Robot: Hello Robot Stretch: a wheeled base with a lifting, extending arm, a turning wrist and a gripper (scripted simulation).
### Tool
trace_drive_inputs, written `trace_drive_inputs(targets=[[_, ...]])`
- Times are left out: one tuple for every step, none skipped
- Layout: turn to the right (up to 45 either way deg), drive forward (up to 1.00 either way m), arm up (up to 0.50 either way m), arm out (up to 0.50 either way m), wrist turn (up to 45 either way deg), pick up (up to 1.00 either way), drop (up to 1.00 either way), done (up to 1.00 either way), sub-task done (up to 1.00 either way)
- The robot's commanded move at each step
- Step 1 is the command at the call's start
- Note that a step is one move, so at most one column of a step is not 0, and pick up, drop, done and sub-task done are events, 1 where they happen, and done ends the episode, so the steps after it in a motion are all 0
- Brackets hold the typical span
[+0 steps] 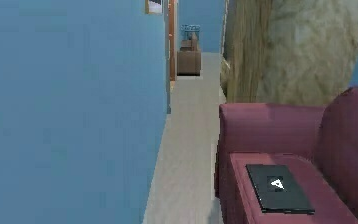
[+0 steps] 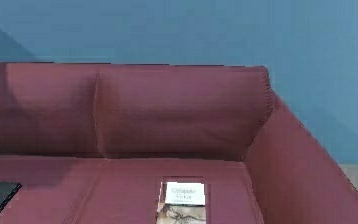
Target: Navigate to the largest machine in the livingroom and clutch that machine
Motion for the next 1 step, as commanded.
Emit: trace_drive_inputs(targets=[[0.0, 1.00, 0.00, 0.00, 0.0, 0.00, 0.00, 0.00, 0.00]])
